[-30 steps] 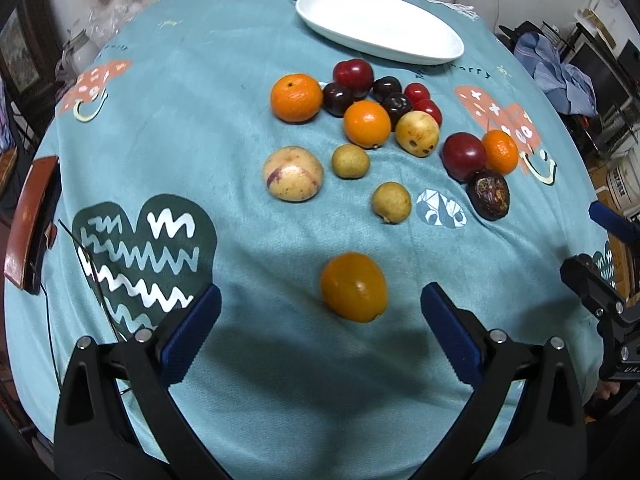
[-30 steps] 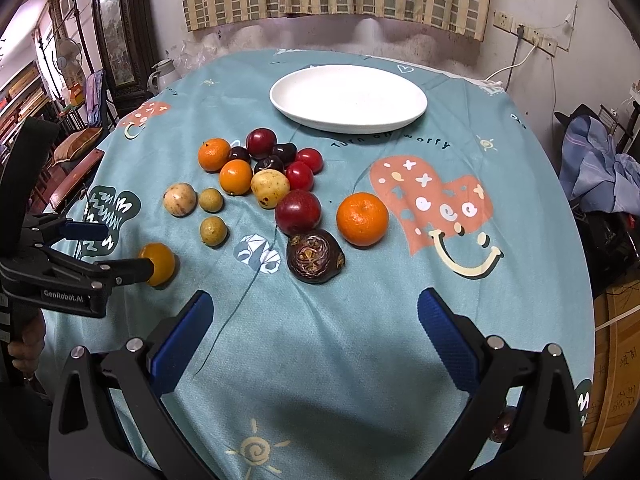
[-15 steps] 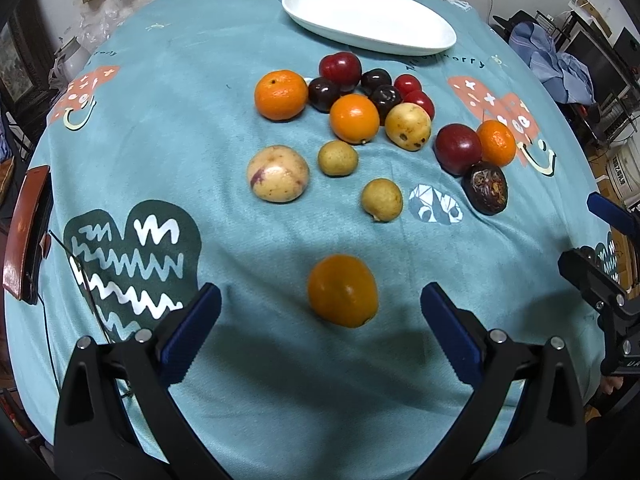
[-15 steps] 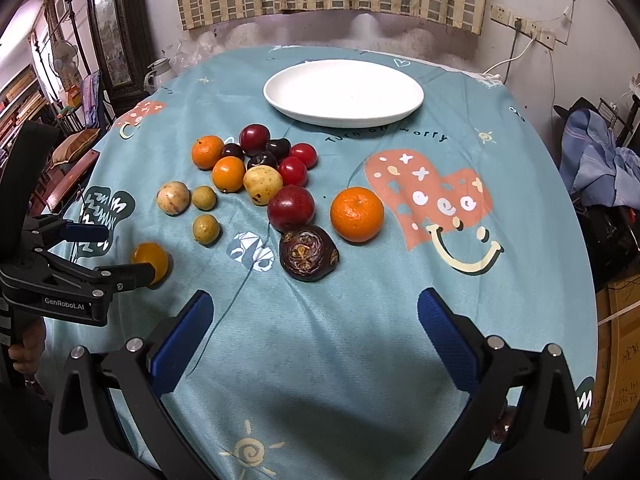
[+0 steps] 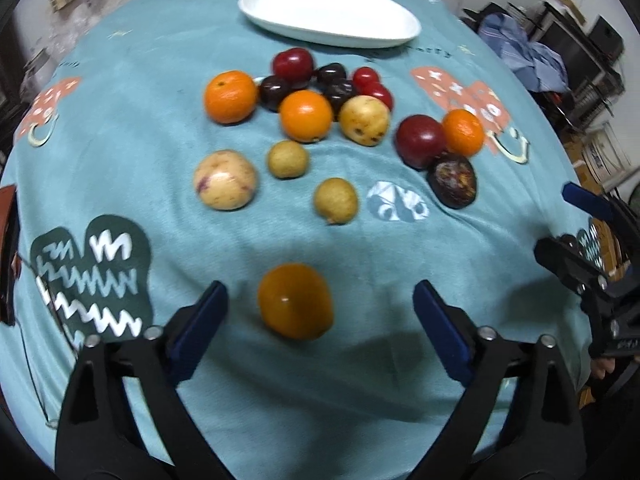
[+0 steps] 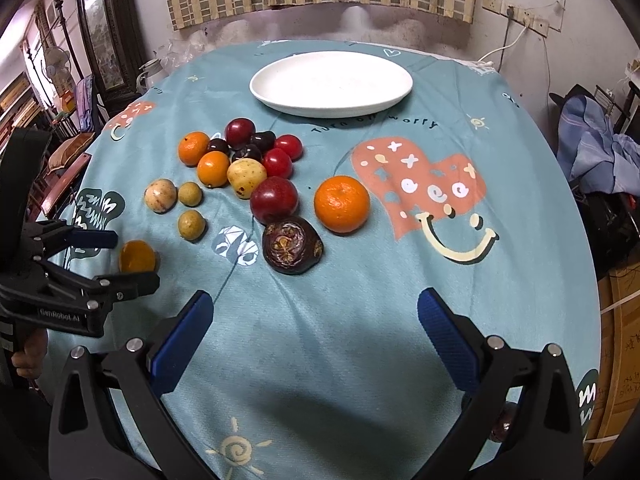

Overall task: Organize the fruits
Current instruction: 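Grasp the small orange with the left tool while the right tool grasps the dark brown fruit, then carry both fruits to the white plate and open both tools to release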

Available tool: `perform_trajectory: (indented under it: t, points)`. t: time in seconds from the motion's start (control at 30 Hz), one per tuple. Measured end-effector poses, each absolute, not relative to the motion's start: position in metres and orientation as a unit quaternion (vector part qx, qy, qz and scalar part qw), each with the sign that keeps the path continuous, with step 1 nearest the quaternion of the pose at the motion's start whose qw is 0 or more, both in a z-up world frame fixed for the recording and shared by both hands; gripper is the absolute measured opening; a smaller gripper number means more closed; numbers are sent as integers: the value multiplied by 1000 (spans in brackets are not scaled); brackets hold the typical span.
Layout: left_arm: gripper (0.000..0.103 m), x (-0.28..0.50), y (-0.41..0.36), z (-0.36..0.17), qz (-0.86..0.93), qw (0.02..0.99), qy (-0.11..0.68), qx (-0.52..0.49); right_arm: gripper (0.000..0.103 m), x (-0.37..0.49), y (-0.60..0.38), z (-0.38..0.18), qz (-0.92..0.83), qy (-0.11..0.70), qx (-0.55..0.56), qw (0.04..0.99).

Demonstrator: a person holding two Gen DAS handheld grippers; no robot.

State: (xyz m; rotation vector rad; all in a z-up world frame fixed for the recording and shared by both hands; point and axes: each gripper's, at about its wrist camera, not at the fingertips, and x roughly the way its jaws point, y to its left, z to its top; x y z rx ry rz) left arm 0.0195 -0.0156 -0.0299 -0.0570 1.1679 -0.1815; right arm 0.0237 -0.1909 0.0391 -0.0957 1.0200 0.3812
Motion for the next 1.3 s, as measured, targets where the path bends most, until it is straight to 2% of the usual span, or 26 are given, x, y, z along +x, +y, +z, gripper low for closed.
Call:
perform_trajectory:
  t: [0.03,0.07,0.2,0.27,0.33,0.53,0.6,0.63,0.83,1.0,1.3]
  points:
    - [79,20,-17,-33,-95,828,552,-27,102,24,-191,39,181,485,-44,854]
    - [75,20,-17,-35,-99,824,557,-27,102,25,-191,38,181,486,-43,854]
    - [69,23,-12,-44,-106,819,561,-49,102,25,-192,36,181,488,-40,853]
    - [60,24,-11,-47,-109,820,559,-58,102,26,-193,36,180,489,-38,852]
    - [55,25,-11,-49,-109,822,556,-54,102,27,-195,35,180,490,-34,852]
    - [52,27,-1,-49,-115,812,567,-79,102,29,-196,33,190,494,-23,848]
    - [41,27,-2,-49,-108,812,569,-68,102,31,-194,31,202,500,-15,842]
    - [40,26,-4,-49,-103,813,570,-56,102,32,-193,29,208,502,-11,839]
    - [40,18,2,-48,-104,809,575,-67,101,51,-181,22,231,513,17,827]
    - [40,14,4,-48,-111,807,576,-68,73,72,-169,2,225,540,3,811]
    - [39,12,13,-47,-121,803,576,-94,48,82,-154,-10,224,533,-52,814]
